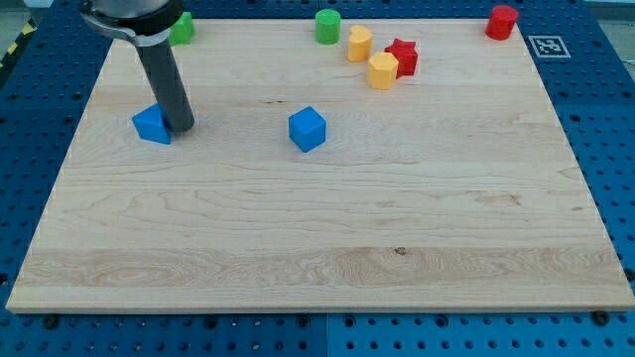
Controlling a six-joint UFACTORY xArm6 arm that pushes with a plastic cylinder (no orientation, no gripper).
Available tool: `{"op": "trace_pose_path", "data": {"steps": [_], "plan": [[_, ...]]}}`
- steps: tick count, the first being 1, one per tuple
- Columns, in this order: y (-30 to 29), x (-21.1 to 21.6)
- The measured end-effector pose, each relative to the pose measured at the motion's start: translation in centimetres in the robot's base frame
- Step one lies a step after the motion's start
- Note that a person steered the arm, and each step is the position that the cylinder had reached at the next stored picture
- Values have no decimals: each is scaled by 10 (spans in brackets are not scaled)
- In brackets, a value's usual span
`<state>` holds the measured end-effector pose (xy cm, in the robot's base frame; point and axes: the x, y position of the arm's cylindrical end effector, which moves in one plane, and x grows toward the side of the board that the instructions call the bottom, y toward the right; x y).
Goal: Move your arm closer to the blue cube
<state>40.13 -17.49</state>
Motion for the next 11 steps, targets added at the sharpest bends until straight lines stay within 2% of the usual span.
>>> {"op": "trace_pose_path", "data": {"steps": [3,5,7,9,11], "plan": [[-12,0],[76,0],[92,1],[106,-22],[176,-26]]}}
